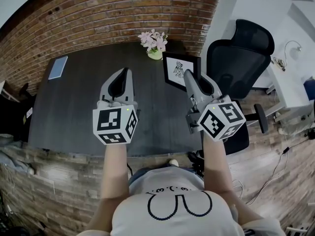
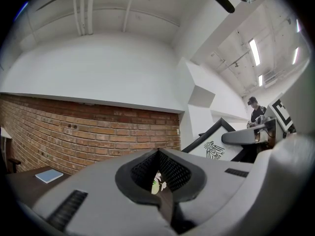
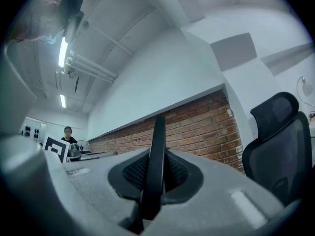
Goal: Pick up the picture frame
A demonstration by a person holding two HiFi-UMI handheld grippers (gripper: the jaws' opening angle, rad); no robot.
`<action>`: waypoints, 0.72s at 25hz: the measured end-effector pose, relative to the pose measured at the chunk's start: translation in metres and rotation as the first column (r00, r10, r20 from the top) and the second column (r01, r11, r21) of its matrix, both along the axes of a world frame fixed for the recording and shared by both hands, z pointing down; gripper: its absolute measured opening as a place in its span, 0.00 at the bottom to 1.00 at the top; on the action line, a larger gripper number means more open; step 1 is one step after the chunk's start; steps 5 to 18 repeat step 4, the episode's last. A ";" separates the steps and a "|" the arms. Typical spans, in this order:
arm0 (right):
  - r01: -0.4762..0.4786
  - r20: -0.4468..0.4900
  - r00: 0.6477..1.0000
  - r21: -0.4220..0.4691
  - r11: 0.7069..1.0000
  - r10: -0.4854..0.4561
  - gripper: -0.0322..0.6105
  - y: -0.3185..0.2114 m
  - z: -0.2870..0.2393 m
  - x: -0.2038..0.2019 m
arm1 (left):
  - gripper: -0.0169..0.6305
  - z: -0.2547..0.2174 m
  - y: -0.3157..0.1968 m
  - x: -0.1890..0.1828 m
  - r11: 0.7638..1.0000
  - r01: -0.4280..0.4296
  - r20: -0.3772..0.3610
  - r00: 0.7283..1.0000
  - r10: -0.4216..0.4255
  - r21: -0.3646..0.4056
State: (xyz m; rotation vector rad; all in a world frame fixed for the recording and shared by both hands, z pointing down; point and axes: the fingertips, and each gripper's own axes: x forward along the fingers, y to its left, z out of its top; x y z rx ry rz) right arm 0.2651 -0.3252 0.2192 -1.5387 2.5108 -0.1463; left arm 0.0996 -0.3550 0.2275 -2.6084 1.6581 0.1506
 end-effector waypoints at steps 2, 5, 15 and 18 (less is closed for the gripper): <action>0.000 -0.002 1.000 0.001 1.000 0.000 0.11 0.000 0.000 0.000 | 0.02 -0.001 0.000 0.000 1.000 -0.002 0.000 1.000 0.002 0.001; 0.001 -0.004 1.000 0.001 1.000 -0.001 0.11 -0.001 -0.001 0.000 | 0.02 -0.002 -0.001 0.001 1.000 -0.004 0.001 1.000 0.004 0.003; 0.001 -0.004 1.000 0.001 1.000 -0.001 0.11 -0.001 -0.001 0.000 | 0.02 -0.002 -0.001 0.001 1.000 -0.004 0.001 1.000 0.004 0.003; 0.001 -0.004 1.000 0.001 1.000 -0.001 0.11 -0.001 -0.001 0.000 | 0.02 -0.002 -0.001 0.001 1.000 -0.004 0.001 1.000 0.004 0.003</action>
